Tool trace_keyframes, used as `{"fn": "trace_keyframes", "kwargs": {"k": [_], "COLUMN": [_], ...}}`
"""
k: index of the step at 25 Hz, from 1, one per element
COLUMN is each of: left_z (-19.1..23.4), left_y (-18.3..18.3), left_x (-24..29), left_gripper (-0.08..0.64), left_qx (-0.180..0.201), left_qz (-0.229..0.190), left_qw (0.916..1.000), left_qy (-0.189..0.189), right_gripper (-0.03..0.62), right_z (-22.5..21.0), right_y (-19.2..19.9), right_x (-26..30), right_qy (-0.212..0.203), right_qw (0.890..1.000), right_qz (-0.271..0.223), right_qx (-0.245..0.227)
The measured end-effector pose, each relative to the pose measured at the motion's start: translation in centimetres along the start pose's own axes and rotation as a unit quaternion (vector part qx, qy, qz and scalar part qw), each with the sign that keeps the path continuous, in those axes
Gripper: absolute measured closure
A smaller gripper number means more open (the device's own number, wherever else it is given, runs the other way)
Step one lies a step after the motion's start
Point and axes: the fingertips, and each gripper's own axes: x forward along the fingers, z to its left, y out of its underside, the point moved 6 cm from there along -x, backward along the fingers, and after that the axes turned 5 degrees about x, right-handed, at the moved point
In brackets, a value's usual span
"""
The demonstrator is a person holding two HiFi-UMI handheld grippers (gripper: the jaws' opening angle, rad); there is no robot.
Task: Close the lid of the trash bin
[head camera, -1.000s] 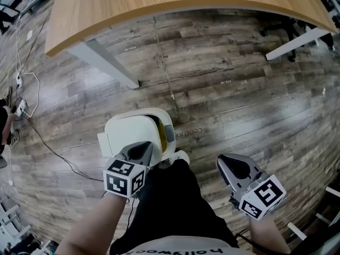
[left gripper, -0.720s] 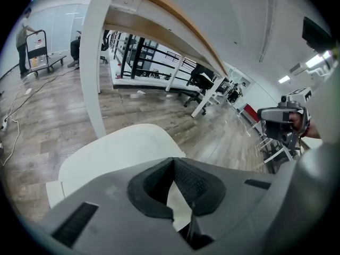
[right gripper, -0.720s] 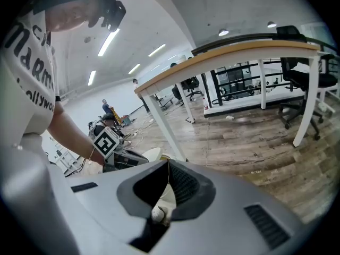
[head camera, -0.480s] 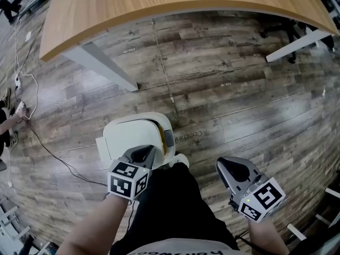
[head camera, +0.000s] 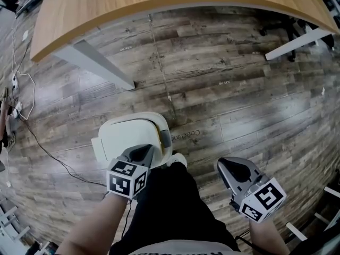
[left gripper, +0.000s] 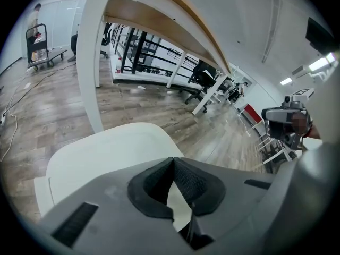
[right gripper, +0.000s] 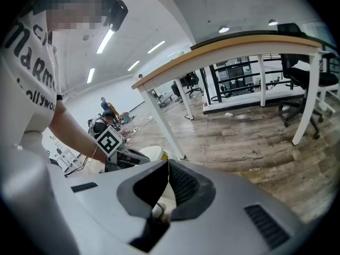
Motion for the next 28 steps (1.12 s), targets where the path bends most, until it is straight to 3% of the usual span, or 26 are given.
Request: {"fn": "trace_keyframes", "kwargs": {"k": [28], "left_z": [0.7], "left_y": [1.2], "left_x": [3.7], "left_gripper": [0.554], "left_qx": [0.027], "left_qz": [0.048], "left_qw": [0.9984], "left_qy": [-0.01], "right_gripper": [0.581], "right_z": [-2.2], "right_y": [1.8], "right_x": [-0.6], "right_qy": [0.006], "right_qw": [1.0], "right_qz": [0.017], "right_qx": [0.012]}}
